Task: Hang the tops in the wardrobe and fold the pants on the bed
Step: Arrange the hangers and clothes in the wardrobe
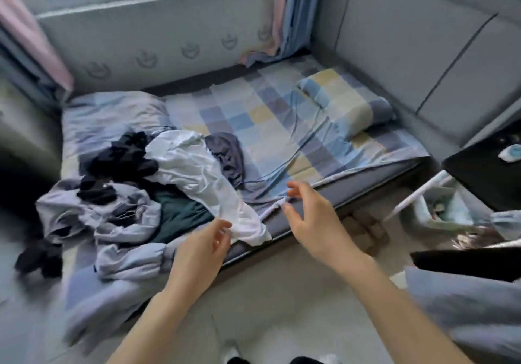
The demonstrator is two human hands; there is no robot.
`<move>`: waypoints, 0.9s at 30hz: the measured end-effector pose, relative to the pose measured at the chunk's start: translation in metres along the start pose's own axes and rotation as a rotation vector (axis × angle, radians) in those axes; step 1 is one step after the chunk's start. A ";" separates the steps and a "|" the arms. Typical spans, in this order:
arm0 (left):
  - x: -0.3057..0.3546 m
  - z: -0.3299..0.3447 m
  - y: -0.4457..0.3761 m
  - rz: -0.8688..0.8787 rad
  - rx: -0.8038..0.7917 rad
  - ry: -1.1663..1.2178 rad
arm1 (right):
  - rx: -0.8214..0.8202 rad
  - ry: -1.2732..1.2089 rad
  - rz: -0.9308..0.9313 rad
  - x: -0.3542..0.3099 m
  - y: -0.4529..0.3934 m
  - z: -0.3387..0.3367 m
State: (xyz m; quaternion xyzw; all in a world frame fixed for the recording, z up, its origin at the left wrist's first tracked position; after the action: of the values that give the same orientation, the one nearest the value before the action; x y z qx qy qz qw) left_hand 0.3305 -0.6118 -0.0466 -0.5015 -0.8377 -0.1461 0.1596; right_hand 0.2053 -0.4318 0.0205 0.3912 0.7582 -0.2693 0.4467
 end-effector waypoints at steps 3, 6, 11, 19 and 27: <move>-0.071 -0.009 0.009 -0.090 0.008 0.036 | -0.111 -0.016 0.021 -0.005 -0.023 0.079; -0.137 -0.014 0.006 -0.222 -0.001 0.130 | -0.228 0.000 0.052 -0.005 -0.048 0.151; -0.212 -0.004 -0.028 -0.413 -0.053 0.169 | -0.361 0.036 0.138 0.011 -0.105 0.224; -0.288 0.036 -0.149 -0.650 -0.149 0.293 | -0.466 0.082 0.376 0.100 -0.252 0.303; -0.364 0.139 -0.281 -0.942 -0.222 0.570 | -0.524 0.206 0.489 0.225 -0.394 0.388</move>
State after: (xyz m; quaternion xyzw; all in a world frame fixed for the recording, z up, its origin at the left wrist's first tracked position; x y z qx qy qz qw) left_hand 0.2275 -0.9722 -0.3472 -0.0275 -0.8744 -0.4188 0.2434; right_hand -0.0089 -0.8628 -0.3329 0.4580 0.7267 0.0893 0.5041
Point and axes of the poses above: each hand's wrist, its own y-axis away from the middle knuckle, its own z-axis out of the palm, x = y × z, the point moved 6 cm from there along -y, towards the middle knuckle, and after that the axes turned 15 degrees about -y, right-handed, at the moved point
